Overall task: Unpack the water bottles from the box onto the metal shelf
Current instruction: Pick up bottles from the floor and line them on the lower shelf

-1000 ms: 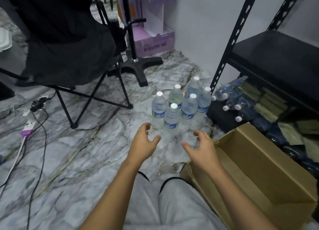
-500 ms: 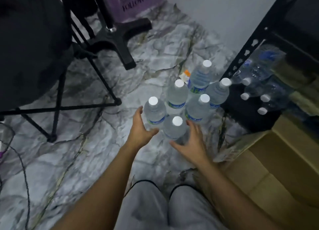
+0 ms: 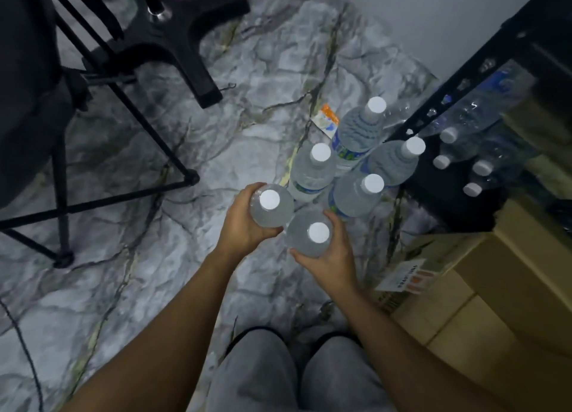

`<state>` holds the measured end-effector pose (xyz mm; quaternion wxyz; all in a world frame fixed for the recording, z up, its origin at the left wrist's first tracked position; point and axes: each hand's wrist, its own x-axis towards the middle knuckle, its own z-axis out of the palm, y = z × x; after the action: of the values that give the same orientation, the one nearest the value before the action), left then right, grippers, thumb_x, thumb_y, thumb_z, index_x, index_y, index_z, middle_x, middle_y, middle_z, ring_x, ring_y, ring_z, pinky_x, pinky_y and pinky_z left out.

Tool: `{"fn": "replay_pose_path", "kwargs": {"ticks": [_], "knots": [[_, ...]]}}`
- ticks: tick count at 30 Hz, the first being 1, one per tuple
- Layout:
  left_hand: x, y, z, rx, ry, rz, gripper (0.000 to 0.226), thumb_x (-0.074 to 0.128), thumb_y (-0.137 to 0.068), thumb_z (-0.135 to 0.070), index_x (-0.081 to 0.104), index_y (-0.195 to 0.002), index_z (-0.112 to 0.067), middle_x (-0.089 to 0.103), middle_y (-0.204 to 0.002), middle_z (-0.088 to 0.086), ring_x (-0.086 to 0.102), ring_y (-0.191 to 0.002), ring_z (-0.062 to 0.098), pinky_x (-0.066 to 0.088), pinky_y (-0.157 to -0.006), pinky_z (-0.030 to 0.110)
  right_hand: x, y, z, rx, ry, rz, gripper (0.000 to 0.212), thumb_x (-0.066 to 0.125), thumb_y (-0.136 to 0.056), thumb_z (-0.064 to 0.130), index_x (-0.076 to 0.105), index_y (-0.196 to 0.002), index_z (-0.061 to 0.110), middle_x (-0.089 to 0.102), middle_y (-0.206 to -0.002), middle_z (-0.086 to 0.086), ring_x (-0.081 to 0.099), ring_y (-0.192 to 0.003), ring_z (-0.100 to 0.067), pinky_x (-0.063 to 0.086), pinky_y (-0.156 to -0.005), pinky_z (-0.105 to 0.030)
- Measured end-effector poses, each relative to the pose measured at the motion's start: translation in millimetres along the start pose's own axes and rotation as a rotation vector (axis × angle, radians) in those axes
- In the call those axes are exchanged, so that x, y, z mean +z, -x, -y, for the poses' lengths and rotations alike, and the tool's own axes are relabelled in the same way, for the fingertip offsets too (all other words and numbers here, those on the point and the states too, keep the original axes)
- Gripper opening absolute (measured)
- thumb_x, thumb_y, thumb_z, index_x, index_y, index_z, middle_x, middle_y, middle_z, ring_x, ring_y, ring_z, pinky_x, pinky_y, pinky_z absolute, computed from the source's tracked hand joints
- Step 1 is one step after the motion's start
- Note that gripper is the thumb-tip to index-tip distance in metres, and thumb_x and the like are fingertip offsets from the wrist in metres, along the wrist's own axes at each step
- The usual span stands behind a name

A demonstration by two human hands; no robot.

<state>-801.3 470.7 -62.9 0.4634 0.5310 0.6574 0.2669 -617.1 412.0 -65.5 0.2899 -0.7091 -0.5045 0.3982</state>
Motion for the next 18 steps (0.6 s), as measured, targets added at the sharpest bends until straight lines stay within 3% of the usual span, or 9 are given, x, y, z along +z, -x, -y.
{"fn": "replay_pose_path", "kwargs": {"ticks": [4,8,18], "knots": [[1,4,-2,0.013,-0.036,-0.018,0.081,0.092,-0.054,-0.031,0.052,-0.125,-0.027,0.063,-0.123,-0.007,0.060,-0.114,0.015,0.054,-0.091,0.045,-2,3,-1,0.003,-0.006,-0.034,0.089,0.091,-0.057,0.028,0.046,-0.134,0.018,0.053,-0.130,-0.005,0.051,-0.121,-0.019,0.045,-0.096,-0.027],[1,11,-4,0.014,-0.028,-0.063,0.074,0.093,-0.058,-0.020,0.055,-0.121,-0.026,0.063,-0.117,-0.011,0.061,-0.108,0.011,0.055,-0.085,0.032,0,1,-3,-0.010,-0.006,-0.056,0.082,0.089,-0.058,0.033,0.050,-0.128,0.015,0.057,-0.124,-0.003,0.055,-0.116,-0.022,0.050,-0.095,-0.042],[-14,33,-28,0.032,-0.053,-0.057,0.070,0.096,-0.054,-0.031,0.056,-0.112,-0.031,0.065,-0.111,-0.012,0.061,-0.101,0.005,0.054,-0.081,0.029,-7,20,16,0.019,-0.009,-0.134,0.079,0.090,-0.058,0.031,0.052,-0.126,0.017,0.059,-0.123,-0.004,0.055,-0.116,-0.024,0.051,-0.094,-0.045]]}}
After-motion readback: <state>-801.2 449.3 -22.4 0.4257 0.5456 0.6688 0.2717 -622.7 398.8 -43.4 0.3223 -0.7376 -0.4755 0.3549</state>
